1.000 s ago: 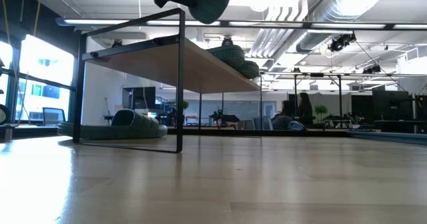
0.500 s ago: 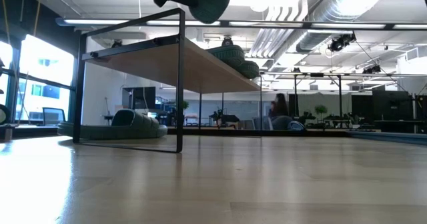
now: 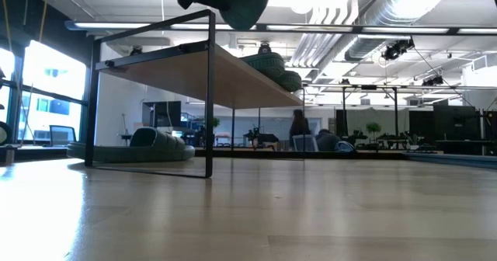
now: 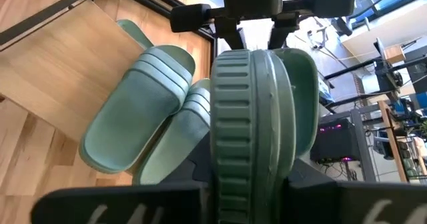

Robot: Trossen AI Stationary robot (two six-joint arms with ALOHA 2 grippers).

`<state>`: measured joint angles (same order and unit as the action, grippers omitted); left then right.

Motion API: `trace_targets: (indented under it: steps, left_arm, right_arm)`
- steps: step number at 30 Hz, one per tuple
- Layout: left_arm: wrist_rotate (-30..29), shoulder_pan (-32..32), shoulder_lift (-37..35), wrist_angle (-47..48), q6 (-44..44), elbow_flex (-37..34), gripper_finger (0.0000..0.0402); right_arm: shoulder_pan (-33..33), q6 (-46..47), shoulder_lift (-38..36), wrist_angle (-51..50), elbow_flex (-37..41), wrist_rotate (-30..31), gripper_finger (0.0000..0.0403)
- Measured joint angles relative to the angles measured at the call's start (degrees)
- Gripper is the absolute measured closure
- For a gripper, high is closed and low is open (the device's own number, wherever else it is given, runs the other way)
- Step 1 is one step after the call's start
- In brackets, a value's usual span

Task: Pick and place slides into the shelf
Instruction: Put the green slide under the shelf

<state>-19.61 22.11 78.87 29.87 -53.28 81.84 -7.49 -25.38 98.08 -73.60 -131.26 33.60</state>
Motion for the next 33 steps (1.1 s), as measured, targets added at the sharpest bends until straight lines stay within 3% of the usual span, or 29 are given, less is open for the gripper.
trace_targets:
  steps: [7,13,19,24,29,33]
  left_arm:
    - [1.7,0.0,-0.8,0.8,0.1,0.0,0.0235]
    - [1.6,0.0,-3.4,3.7,0.0,0.0,0.0207]
    - [2.5,0.0,-6.3,4.0,1.2,0.0,0.021]
    - [5.1,0.0,-7.3,4.5,3.5,0.0,0.0221]
    - [5.1,0.0,-7.3,5.1,5.2,0.0,0.0232]
    - [5.6,0.0,-7.3,5.1,6.0,0.0,0.0238]
  right_arm:
    - [-0.5,-0.1,-0.2,-3.6,0.0,5.4,0.0361]
    - [-2.5,0.2,-4.9,-6.8,0.0,10.2,0.0361]
    - [-7.3,3.8,-10.9,-17.1,0.0,8.2,0.0361]
    - [-11.8,8.9,-16.0,-16.4,1.6,1.8,0.0362]
    - [-18.9,17.5,-21.3,-16.4,8.5,2.3,0.0362]
    - [-23.1,26.8,-25.8,-16.3,17.7,-7.4,0.0362]
